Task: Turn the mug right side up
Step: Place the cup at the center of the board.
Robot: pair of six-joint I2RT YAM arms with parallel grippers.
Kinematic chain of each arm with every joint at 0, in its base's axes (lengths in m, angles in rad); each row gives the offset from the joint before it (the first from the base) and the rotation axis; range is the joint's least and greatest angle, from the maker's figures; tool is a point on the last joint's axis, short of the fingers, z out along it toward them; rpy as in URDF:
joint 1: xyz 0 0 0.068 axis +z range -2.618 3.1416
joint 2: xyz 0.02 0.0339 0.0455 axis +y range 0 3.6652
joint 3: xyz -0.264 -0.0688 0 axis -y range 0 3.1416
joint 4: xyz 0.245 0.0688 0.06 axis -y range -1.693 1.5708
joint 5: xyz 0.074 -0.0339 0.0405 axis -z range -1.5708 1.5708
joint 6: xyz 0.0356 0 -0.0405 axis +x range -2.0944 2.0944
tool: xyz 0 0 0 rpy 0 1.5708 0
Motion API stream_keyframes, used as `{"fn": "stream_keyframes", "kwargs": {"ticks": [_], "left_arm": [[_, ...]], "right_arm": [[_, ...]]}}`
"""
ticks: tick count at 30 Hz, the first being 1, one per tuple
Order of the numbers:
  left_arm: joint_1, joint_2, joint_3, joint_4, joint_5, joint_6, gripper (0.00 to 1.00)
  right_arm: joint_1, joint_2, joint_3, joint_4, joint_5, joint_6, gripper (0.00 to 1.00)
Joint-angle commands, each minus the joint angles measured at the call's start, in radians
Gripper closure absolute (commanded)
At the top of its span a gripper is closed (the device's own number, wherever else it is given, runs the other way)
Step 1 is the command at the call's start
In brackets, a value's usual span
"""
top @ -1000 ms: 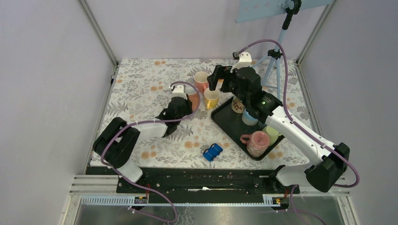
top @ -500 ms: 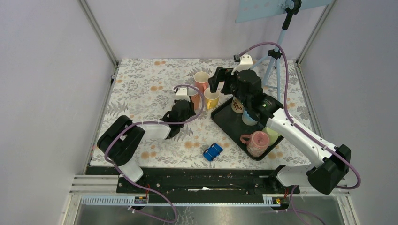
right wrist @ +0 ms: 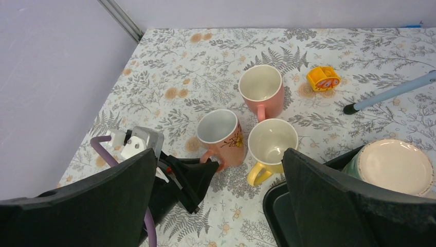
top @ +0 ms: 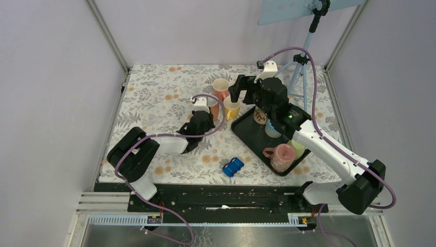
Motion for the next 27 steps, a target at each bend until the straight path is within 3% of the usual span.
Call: {"fn": "stream_keyframes", "kwargs": {"ticks": [1, 22, 27], "left_arm": [[-0.004, 0.031, -0.022, -0.086, 0.002, 0.0, 0.76], [-0.008, 0.009, 0.031, -0.134, 0.018, 0.0, 0.61], [-0.001, -0.054, 0.067, -0.252, 0.024, -0.028, 0.45]], "right_arm": [[-0.005, -0.037, -0.003, 0.047, -0.014, 0.003, 0.0], [-0.005, -0.032, 0.001, 0.045, -0.029, 0.014, 0.0], [-0.006, -0.017, 0.033, -0.023, -0.021, 0.028, 0.0]]}}
